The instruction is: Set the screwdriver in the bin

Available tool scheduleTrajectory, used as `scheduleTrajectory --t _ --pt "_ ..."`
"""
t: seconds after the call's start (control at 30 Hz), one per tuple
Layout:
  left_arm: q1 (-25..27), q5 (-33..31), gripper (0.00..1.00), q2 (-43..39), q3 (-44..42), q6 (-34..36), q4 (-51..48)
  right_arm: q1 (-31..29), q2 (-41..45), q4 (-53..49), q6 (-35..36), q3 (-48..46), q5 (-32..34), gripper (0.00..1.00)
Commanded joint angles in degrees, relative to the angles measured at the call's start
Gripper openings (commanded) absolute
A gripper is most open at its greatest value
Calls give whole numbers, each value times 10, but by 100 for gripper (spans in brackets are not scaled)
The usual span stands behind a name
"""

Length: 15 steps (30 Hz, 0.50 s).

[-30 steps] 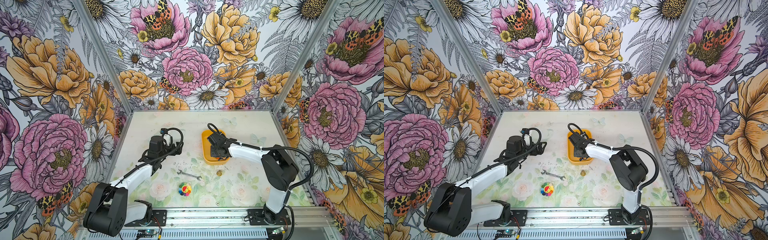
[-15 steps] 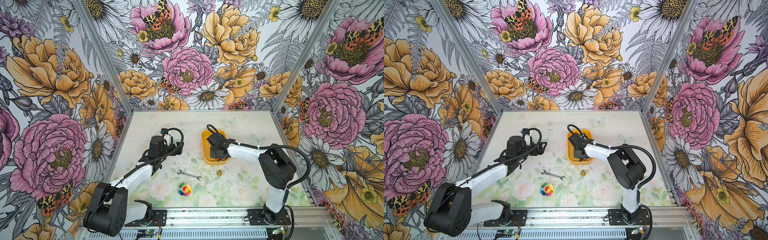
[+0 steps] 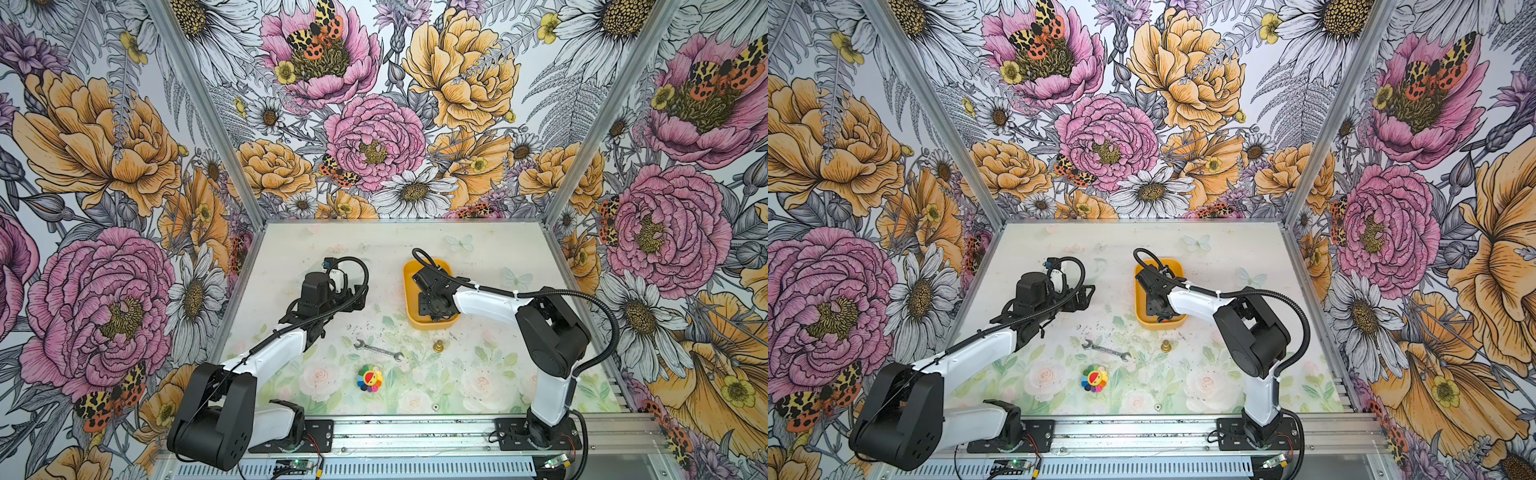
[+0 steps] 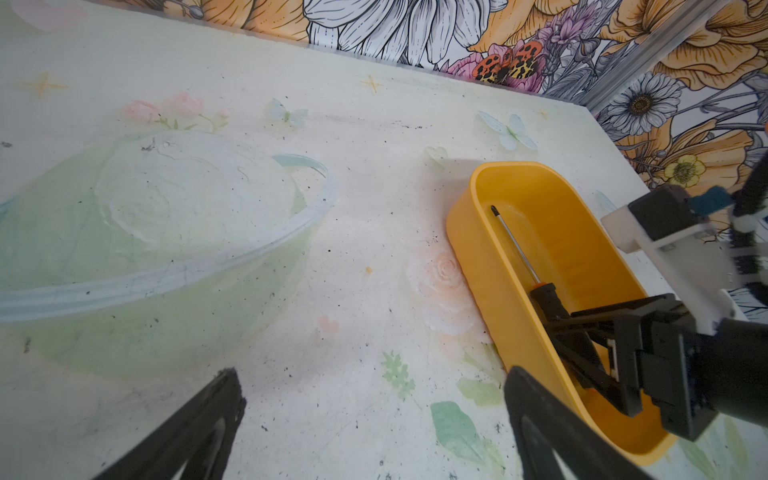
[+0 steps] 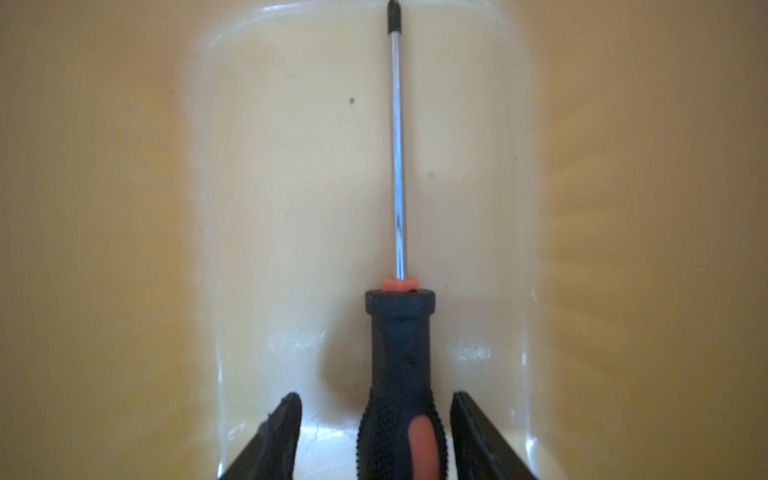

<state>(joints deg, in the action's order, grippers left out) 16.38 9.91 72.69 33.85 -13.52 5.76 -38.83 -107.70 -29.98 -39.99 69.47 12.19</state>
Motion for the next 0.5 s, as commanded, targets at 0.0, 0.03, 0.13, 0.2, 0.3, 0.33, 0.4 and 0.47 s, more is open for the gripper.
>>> scheduleTrajectory --t 0.0,0.03,0.13,0.2,0.3,0.33,0.4,0.47 --pt "6 -11 99 8 2 8 1 -2 19 1 23 15 0 61" --pt "6 -11 99 7 2 8 1 -2 28 -2 29 14 1 61" --pt "6 -14 99 3 2 9 1 -1 60 -10 57 10 5 62" --pt "6 -14 99 -1 2 11 1 -1 89 -10 84 0 4 62" --pt "6 -20 99 -11 2 15 -1 3 140 -9 142 -20 4 63" --pt "6 -24 99 -15 3 17 -4 7 160 -9 165 -30 2 63" --pt "5 -31 99 -23 2 22 -9 15 198 -7 213 -51 3 63" --pt "5 -41 99 -33 3 28 -12 29 237 0 252 -76 4 63"
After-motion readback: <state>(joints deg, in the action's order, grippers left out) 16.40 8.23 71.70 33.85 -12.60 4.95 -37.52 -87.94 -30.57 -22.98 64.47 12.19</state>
